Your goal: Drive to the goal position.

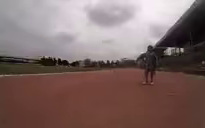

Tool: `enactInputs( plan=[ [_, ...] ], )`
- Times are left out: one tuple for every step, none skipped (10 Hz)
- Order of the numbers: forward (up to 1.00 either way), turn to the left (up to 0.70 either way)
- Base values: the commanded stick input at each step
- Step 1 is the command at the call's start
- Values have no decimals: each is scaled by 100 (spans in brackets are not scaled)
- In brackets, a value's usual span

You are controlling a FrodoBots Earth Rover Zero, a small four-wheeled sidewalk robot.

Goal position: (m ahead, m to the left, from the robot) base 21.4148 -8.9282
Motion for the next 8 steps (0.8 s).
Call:
enactInputs(
  plan=[
    [70,0],
    [70,0],
    [70,0],
    [70,0],
    [70,0],
    [70,0],
    [70,0],
    [70,0]
  ],
)
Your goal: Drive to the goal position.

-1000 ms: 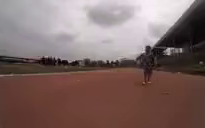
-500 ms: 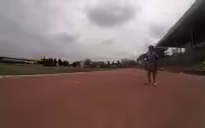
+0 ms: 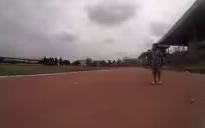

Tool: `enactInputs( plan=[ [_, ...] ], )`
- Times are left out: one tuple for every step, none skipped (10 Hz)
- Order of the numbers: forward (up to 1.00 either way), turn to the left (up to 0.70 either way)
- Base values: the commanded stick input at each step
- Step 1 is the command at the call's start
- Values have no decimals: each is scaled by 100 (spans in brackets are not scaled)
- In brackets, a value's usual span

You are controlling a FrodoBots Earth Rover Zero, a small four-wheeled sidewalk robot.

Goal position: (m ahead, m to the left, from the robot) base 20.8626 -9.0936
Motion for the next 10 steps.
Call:
enactInputs(
  plan=[
    [70,0],
    [70,0],
    [70,0],
    [70,0],
    [70,0],
    [70,0],
    [70,0],
    [70,-4],
    [70,-9],
    [70,-14]
  ],
)
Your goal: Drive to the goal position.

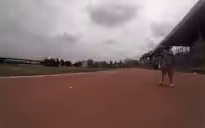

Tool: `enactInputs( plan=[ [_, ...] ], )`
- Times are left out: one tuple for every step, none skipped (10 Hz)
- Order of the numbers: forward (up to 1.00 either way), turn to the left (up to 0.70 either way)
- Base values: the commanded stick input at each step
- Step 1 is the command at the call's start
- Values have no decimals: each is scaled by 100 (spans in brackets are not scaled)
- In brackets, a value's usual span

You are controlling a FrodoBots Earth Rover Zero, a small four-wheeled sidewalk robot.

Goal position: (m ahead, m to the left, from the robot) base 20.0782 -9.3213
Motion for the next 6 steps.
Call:
enactInputs(
  plan=[
    [70,-20],
    [70,-25],
    [70,-30],
    [70,-35],
    [70,-35],
    [70,-35]
  ],
)
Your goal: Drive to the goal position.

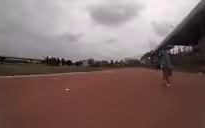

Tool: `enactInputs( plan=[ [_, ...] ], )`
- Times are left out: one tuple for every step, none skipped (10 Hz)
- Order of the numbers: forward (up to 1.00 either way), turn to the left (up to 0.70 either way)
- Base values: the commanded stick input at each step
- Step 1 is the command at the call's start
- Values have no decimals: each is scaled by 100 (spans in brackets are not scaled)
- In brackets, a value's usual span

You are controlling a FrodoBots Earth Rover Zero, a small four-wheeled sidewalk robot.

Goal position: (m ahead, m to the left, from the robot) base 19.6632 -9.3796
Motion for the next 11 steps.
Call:
enactInputs(
  plan=[
    [70,-35],
    [70,-35],
    [70,-35],
    [70,-35],
    [70,-35],
    [70,-35],
    [70,-35],
    [70,-35],
    [70,-35],
    [70,-35],
    [70,-35]
  ],
)
